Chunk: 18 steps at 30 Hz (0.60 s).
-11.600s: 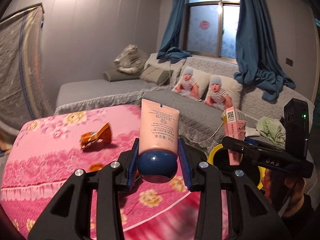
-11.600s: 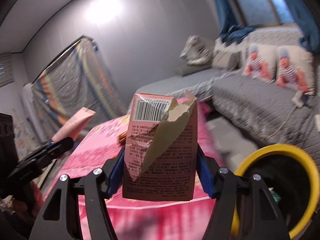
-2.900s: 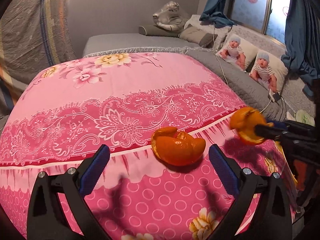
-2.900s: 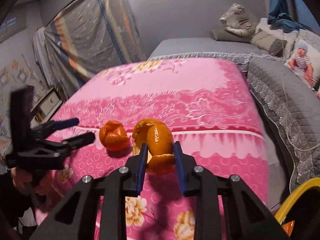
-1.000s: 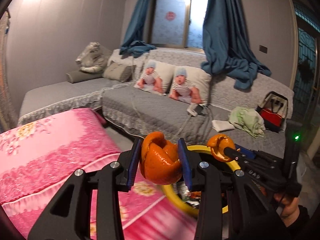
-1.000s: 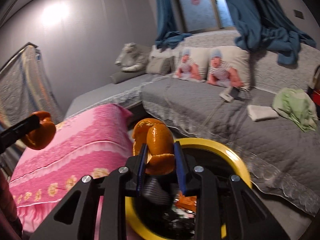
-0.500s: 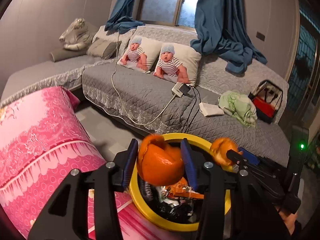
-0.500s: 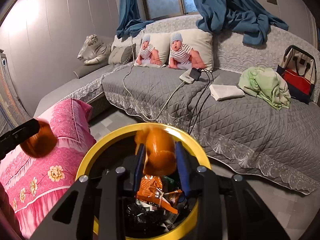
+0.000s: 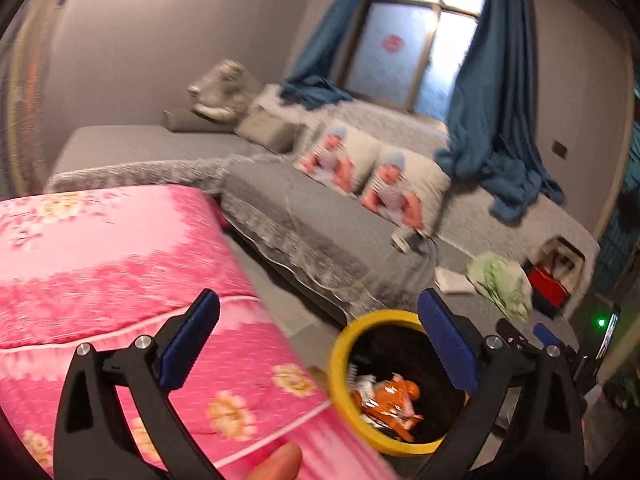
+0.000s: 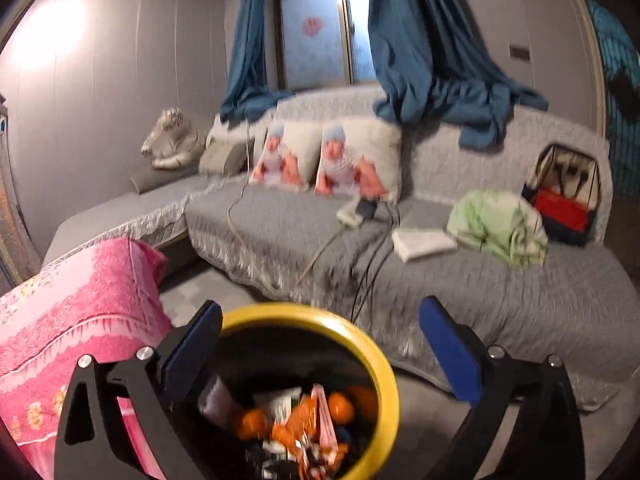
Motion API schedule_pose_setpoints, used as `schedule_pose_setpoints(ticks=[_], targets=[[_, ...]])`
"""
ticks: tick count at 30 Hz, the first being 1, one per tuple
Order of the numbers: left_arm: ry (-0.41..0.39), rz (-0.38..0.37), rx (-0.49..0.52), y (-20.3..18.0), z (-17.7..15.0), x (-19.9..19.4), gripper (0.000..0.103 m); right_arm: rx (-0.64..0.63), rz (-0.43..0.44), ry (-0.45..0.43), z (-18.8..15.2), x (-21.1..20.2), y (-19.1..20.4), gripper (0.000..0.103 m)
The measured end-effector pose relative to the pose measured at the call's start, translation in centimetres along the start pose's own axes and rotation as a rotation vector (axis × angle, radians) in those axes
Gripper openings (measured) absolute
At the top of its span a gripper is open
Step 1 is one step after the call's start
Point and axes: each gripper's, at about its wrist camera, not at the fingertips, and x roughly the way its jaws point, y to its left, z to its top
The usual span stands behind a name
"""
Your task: Collect trash
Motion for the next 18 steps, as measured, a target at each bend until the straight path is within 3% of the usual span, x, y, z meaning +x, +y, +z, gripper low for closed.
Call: schedule_pose_setpoints(ticks=[3, 6, 9, 12, 18], targets=[[-0.054, 0.094, 0.014, 2.2, 0.1, -3.2, 0.095, 0.003, 0.037, -0.028, 0.0, -0.2, 1.5, 0.095], [-0.139, 0.220, 0.028, 4.4, -0.6, -7.4, 0.095, -0.025, 0.169, -0.039, 0.2, -2.0, 4.4, 0.095], [-0.227, 0.275, 0.027, 6.2, -1.5, -11.6, 0.095, -0.046, 0.287, -0.094, 0.1, -4.8, 6.8, 0.095], [-0.244, 0.375, 0.023, 7.7, -2.1, -15.4, 0.095, -0.031, 0.473, -0.105, 0.0, -8.4, 9.5, 0.095], [-0.292, 0.568, 0.019, 8.9, -3.3, -21.8, 0.095, -0.102, 0.587, -0.216, -0.2, -15.2, 13.7, 0.095]])
